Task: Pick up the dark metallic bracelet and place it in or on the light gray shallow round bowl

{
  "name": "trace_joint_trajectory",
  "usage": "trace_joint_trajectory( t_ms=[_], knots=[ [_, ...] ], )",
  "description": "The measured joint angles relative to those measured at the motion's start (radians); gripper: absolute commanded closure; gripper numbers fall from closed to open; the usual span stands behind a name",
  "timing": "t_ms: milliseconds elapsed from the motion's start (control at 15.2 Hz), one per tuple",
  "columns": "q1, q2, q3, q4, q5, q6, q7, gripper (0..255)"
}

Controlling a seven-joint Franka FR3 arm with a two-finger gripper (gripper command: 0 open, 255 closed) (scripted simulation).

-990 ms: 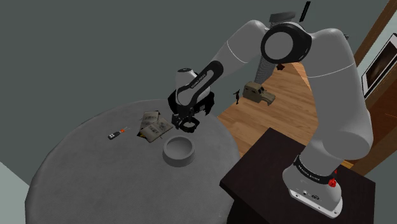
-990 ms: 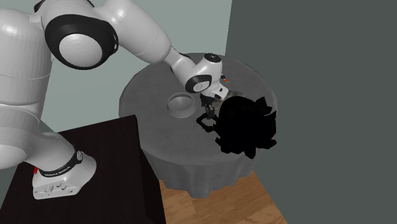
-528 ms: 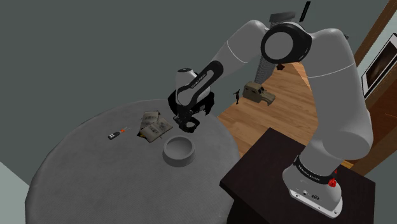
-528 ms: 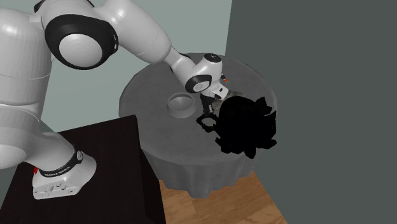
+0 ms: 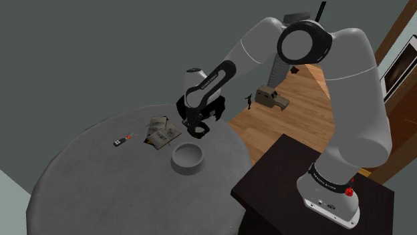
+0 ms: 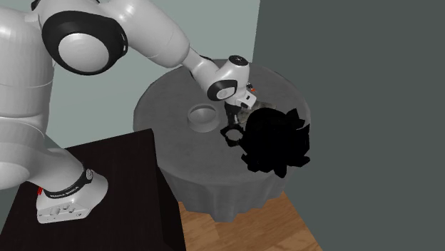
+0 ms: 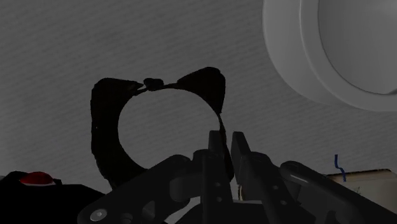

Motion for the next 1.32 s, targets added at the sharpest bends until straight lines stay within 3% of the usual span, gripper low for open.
trace_joint_trajectory(
  t_ms=[1320],
  knots=[
    [-0.006, -0.184, 0.017, -0.002, 0.018, -0.183, 0.007, 255]
  ],
)
